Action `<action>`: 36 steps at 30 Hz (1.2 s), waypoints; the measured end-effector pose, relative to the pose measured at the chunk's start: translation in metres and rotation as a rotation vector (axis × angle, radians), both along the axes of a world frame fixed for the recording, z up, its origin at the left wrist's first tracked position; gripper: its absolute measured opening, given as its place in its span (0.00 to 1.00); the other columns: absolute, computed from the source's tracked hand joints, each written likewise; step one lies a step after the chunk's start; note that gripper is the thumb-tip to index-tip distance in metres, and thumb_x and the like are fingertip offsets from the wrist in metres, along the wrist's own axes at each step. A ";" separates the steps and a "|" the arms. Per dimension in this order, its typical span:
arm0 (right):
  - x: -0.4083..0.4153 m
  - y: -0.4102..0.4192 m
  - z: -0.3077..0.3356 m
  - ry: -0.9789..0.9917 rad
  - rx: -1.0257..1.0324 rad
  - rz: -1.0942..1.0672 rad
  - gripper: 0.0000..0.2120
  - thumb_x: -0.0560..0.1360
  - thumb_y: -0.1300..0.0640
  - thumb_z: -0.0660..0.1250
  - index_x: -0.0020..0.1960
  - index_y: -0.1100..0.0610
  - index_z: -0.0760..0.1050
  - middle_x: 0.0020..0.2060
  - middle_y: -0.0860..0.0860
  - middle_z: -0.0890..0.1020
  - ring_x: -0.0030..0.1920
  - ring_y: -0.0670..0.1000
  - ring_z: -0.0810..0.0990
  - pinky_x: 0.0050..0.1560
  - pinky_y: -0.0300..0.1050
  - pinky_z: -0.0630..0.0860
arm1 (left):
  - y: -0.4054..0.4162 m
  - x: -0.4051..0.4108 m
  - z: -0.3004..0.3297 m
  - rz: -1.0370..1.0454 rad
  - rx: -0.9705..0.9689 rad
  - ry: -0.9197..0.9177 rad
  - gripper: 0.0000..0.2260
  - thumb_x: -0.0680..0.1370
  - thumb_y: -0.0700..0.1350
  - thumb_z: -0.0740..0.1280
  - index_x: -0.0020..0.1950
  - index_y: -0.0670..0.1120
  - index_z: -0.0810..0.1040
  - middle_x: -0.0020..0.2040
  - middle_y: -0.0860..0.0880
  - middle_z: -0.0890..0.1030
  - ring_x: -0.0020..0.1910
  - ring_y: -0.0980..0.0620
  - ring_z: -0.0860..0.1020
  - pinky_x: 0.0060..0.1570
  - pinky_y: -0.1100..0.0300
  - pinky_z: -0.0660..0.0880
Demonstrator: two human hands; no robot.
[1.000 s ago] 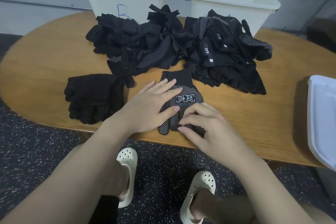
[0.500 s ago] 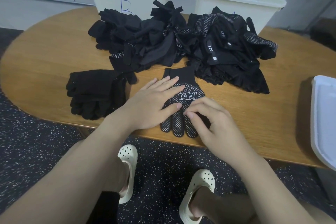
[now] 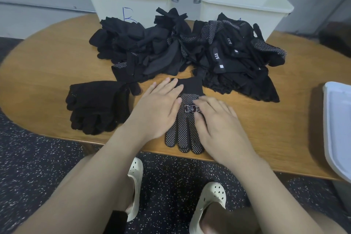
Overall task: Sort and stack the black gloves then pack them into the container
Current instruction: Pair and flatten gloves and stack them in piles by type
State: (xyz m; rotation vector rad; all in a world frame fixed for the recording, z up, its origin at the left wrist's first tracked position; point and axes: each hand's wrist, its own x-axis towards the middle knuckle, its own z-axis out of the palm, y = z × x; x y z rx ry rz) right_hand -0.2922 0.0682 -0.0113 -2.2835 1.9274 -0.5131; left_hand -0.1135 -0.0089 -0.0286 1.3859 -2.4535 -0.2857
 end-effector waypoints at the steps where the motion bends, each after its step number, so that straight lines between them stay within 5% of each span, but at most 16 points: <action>1: 0.002 -0.005 -0.001 -0.025 -0.031 -0.006 0.22 0.85 0.49 0.52 0.76 0.55 0.70 0.74 0.49 0.72 0.74 0.50 0.68 0.76 0.48 0.60 | -0.002 0.000 -0.001 -0.004 0.020 -0.024 0.24 0.87 0.52 0.47 0.83 0.48 0.59 0.84 0.50 0.57 0.83 0.53 0.50 0.80 0.54 0.44; 8: 0.006 -0.049 -0.007 -0.084 0.011 0.154 0.26 0.87 0.57 0.52 0.84 0.55 0.52 0.83 0.48 0.56 0.82 0.43 0.51 0.80 0.37 0.43 | -0.004 0.003 -0.004 -0.040 0.093 -0.138 0.27 0.87 0.53 0.45 0.85 0.49 0.43 0.84 0.54 0.43 0.82 0.56 0.40 0.78 0.56 0.35; 13: -0.006 -0.055 -0.015 0.035 0.217 0.121 0.29 0.87 0.42 0.44 0.85 0.52 0.44 0.83 0.45 0.44 0.81 0.41 0.40 0.80 0.41 0.36 | 0.003 0.009 -0.005 -0.061 0.071 -0.198 0.35 0.78 0.60 0.31 0.84 0.48 0.42 0.84 0.53 0.42 0.82 0.55 0.38 0.78 0.56 0.34; 22: -0.004 -0.044 -0.012 0.136 0.285 0.004 0.34 0.84 0.35 0.38 0.83 0.50 0.35 0.82 0.44 0.36 0.80 0.42 0.33 0.82 0.49 0.36 | 0.013 0.015 -0.008 -0.030 0.027 -0.204 0.36 0.78 0.62 0.32 0.84 0.48 0.44 0.84 0.53 0.43 0.83 0.53 0.41 0.76 0.56 0.32; 25: 0.000 -0.043 -0.014 0.129 0.275 -0.038 0.33 0.84 0.37 0.38 0.83 0.51 0.35 0.82 0.46 0.37 0.81 0.43 0.34 0.82 0.50 0.36 | 0.020 0.019 -0.010 -0.002 -0.005 -0.167 0.34 0.82 0.62 0.36 0.84 0.47 0.50 0.85 0.50 0.49 0.83 0.52 0.45 0.79 0.53 0.37; 30: 0.009 -0.039 -0.012 0.072 0.236 -0.083 0.32 0.85 0.39 0.40 0.85 0.52 0.43 0.83 0.47 0.43 0.82 0.43 0.39 0.82 0.49 0.38 | 0.027 0.016 -0.008 0.000 0.027 -0.091 0.31 0.84 0.63 0.38 0.84 0.51 0.42 0.84 0.54 0.41 0.82 0.57 0.37 0.81 0.51 0.38; 34: 0.015 -0.047 -0.003 -0.028 0.021 -0.079 0.25 0.86 0.46 0.53 0.78 0.57 0.66 0.78 0.50 0.68 0.78 0.50 0.64 0.79 0.51 0.60 | 0.024 0.011 -0.005 -0.046 0.053 -0.101 0.29 0.85 0.63 0.41 0.84 0.53 0.42 0.84 0.55 0.40 0.81 0.57 0.36 0.81 0.50 0.39; 36: 0.017 -0.064 0.005 -0.047 -0.054 -0.017 0.23 0.85 0.48 0.59 0.76 0.56 0.70 0.75 0.50 0.72 0.75 0.50 0.69 0.75 0.50 0.68 | 0.021 0.012 -0.005 -0.053 0.085 -0.108 0.30 0.84 0.63 0.43 0.83 0.54 0.41 0.84 0.55 0.40 0.82 0.56 0.36 0.81 0.50 0.39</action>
